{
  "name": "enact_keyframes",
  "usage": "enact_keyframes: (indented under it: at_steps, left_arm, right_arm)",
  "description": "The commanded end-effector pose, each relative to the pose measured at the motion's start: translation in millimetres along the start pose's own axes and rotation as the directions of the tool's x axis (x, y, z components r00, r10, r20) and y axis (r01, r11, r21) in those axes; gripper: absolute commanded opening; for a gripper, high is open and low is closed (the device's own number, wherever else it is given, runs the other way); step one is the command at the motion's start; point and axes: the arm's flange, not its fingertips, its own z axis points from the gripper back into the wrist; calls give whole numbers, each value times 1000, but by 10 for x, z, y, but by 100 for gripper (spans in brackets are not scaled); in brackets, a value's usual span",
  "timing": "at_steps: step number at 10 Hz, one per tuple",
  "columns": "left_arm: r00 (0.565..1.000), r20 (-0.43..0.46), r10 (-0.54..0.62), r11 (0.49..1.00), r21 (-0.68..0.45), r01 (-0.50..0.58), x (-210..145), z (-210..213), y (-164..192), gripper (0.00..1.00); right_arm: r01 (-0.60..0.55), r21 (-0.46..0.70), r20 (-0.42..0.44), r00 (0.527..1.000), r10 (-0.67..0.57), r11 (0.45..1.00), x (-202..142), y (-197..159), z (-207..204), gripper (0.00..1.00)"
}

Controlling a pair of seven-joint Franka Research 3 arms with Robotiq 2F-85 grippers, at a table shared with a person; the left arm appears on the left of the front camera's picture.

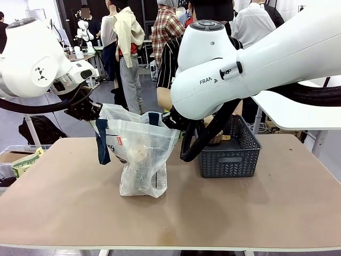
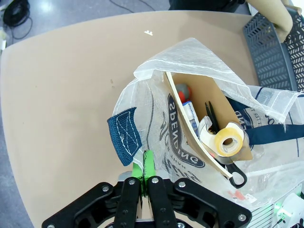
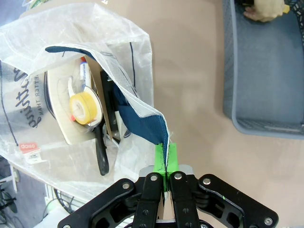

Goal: Transfer purchased items from the store into the shopping bag.
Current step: Move the Reusable shopping bag to the right side of the table.

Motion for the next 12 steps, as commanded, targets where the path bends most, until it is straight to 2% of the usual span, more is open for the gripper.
enact_keyframes:
  at_steps: [1, 12]
  left_arm:
    - [1000, 8, 7, 1000, 1, -7, -3, 6, 32, 0]
    - [1000, 8, 7, 1000, 1, -7, -3, 6, 32, 0]
  right_arm:
    - [1, -1, 1, 1000, -1, 1000, -10, -14, -8, 0]
    - [1, -1, 1, 1000, -1, 1000, -10, -14, -8, 0]
